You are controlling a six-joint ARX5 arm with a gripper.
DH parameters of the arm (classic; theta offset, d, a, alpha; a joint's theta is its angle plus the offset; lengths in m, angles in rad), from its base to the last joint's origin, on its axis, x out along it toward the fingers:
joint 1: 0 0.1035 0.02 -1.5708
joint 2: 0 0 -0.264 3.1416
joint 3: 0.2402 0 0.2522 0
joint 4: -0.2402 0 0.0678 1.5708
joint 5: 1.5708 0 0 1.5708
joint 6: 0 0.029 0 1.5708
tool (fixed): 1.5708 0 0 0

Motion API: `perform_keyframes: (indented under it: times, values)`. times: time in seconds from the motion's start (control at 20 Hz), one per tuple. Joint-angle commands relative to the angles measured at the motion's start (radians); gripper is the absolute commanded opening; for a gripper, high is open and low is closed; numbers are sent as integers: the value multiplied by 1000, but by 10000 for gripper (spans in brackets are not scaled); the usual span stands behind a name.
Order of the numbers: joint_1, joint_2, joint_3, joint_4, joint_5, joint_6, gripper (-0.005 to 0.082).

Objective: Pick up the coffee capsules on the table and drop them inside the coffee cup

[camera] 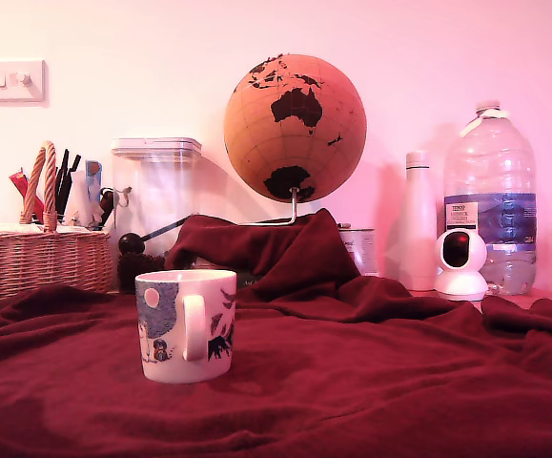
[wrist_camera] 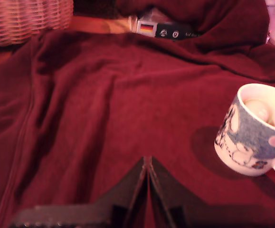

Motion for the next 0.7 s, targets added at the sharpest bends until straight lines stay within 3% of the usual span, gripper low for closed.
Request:
perform_keyframes:
  times: [0.0, 0.2, 0.65]
  values:
    - [0, -45, -19, -33, -11, 4, -19]
    - [0, -171, -19, -134, -39, 3, -19]
    - [0, -455, -19, -344, -41, 3, -19]
